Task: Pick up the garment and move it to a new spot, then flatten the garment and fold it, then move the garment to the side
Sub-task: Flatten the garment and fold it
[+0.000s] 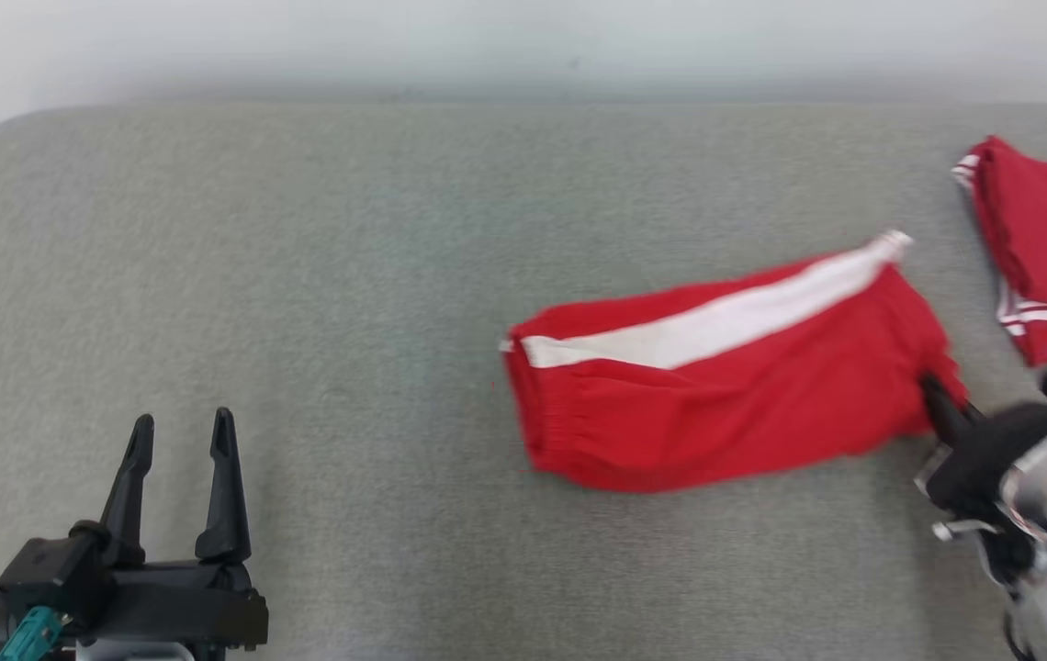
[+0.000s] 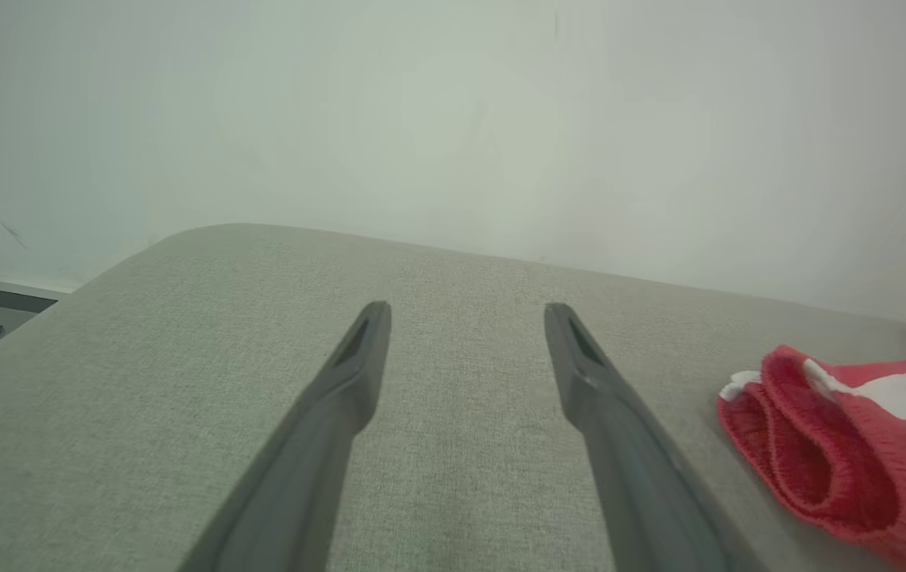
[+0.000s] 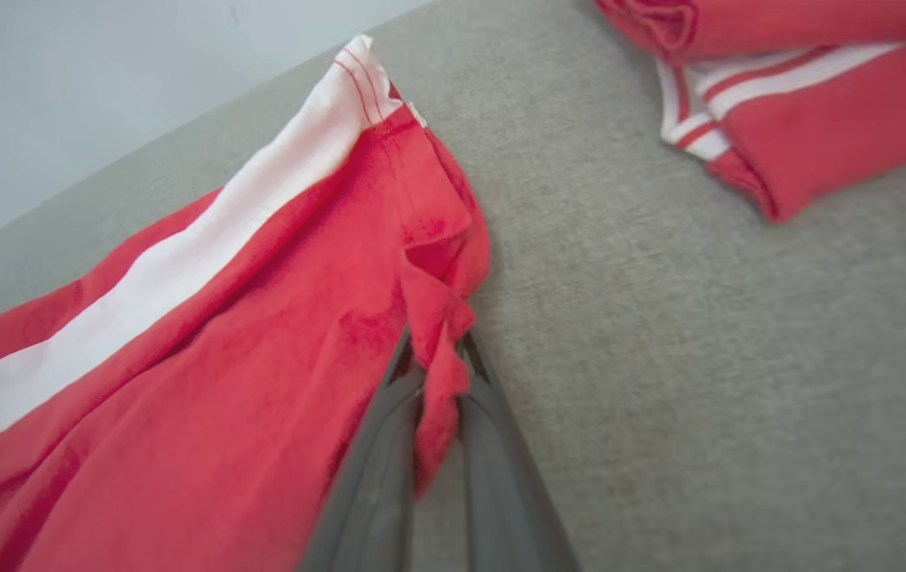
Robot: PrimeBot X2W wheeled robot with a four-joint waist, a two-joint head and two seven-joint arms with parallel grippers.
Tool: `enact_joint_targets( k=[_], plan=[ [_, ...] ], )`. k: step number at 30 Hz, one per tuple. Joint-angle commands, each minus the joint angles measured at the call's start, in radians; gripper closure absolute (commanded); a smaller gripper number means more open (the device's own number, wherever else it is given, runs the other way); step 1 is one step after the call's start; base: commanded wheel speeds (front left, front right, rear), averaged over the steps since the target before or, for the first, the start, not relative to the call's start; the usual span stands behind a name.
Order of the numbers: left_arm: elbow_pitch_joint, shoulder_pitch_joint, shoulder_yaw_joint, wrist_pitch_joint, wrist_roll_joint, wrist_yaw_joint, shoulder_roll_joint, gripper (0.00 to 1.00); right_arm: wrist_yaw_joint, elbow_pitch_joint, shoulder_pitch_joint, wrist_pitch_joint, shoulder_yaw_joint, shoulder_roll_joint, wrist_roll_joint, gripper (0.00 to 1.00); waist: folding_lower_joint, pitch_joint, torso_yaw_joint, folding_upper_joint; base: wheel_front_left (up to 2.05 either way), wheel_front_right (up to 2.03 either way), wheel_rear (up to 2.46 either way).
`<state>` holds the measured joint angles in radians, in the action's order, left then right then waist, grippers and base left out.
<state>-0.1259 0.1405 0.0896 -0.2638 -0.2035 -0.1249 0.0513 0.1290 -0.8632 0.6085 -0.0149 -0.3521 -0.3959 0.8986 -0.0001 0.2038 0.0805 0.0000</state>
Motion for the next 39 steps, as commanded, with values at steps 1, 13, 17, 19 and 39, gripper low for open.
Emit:
enact_joint_targets(
  k=[1, 13, 17, 19, 39],
  plan=[
    [0.004, -0.014, 0.005, 0.000, 0.004, -0.005, -0.001, 0.00, 0.002, 0.015, -0.041, 0.010, 0.012, -0.024, 0.026, 1.00, 0.0001, -0.028, -0.034, 0.0000, 0.00, 0.00, 0.00],
    [0.003, -0.032, 0.007, 0.000, 0.008, -0.004, -0.001, 0.00, 0.002, 0.100, -0.116, 0.068, 0.024, -0.023, 0.053, 1.00, 0.0001, -0.040, -0.060, 0.0000, 0.00, 0.00, 0.00],
    [0.001, -0.041, 0.010, 0.000, 0.011, -0.003, -0.001, 0.00, 0.002, 0.142, -0.112, 0.092, 0.017, -0.001, 0.048, 1.00, 0.0001, -0.053, -0.060, 0.0000, 0.00, 0.00, 0.00],
    [0.000, -0.047, 0.012, 0.000, 0.013, -0.003, -0.001, 0.00, 0.002, 0.174, -0.116, 0.104, 0.007, 0.009, 0.040, 1.00, 0.0001, -0.061, -0.059, 0.0000, 0.00, 0.00, 0.00],
    [-0.008, -0.072, 0.001, 0.000, -0.011, -0.001, -0.001, 0.00, 0.002, 0.524, -0.242, 0.076, -0.111, 0.166, -0.050, 1.00, 0.0001, -0.115, 0.007, 0.0000, 0.00, 0.00, 0.00]
  ],
)
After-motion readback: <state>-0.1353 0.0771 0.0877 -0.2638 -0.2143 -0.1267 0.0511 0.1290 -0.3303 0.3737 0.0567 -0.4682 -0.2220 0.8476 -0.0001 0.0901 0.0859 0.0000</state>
